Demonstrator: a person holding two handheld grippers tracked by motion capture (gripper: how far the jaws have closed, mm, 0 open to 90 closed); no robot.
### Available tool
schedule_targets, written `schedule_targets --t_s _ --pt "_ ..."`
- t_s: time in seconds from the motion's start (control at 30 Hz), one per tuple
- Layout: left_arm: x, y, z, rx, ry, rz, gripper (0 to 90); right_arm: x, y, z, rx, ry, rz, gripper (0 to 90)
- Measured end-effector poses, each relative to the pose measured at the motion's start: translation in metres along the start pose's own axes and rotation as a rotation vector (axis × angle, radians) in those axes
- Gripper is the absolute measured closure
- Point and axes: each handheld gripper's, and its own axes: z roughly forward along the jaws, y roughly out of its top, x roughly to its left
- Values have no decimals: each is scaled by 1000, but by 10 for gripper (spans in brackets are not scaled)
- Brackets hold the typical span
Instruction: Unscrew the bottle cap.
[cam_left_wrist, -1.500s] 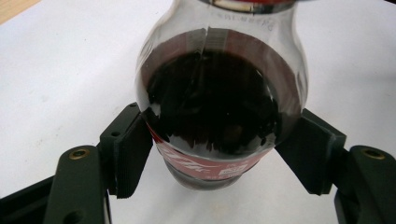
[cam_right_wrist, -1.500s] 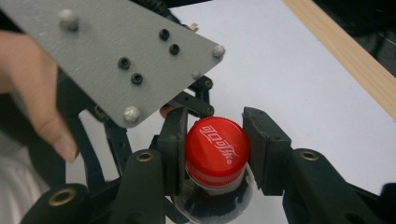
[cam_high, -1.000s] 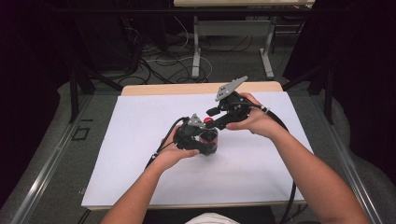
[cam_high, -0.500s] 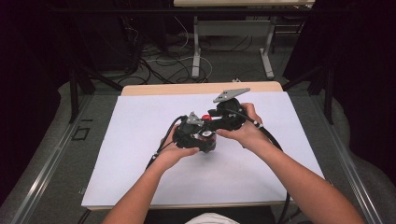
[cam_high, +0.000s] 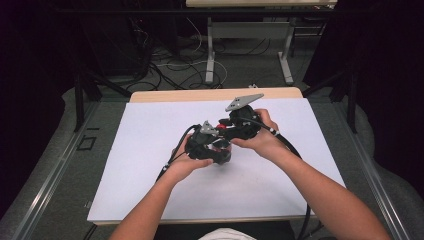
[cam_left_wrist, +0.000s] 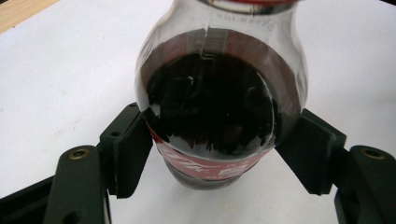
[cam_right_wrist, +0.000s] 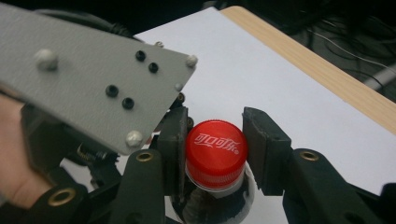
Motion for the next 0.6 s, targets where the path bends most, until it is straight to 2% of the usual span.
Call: schedule_targets --t_s 0.03,0.1,0.17,0.2,0.23,0.27,0.3,0.33,0.37,0.43,0.47,0.53,0.57,0.6 --pt "0 0 0 2 -5 6 308 -3 1 0 13 26 -9 608" --pt "0 0 -2 14 -16 19 308 -8 3 -1 33 81 -60 609" --pt "-2 0 -3 19 -26 13 308 -15 5 -1 49 156 -104 608" --pt "-3 0 -3 12 -24 14 308 -18 7 -2 63 188 -132 609" --pt "-3 -1 -3 13 -26 21 308 -22 8 -1 64 236 -189 608" --pt "-4 -1 -2 12 -27 23 308 -22 8 -1 64 236 -189 608" --pt "-5 -1 -2 14 -29 29 308 -25 9 -1 77 289 -241 608" --pt "-6 -2 -2 8 -34 33 308 -25 9 -1 77 289 -241 608" --pt "-6 -2 -2 13 -38 37 307 -27 10 -1 86 316 -279 607" --pt "-6 -2 -2 12 -39 39 308 -30 10 1 81 359 -321 605" --pt "-6 -2 -2 10 -38 32 308 -31 10 1 81 361 -319 599" --pt "-4 -2 -3 11 -31 24 308 -30 9 0 69 324 -259 487" --pt "-3 -2 -4 8 -26 18 308 -30 9 -2 62 307 -236 463" --pt "-2 -2 -4 7 -20 14 308 -28 9 -4 55 275 -233 460"
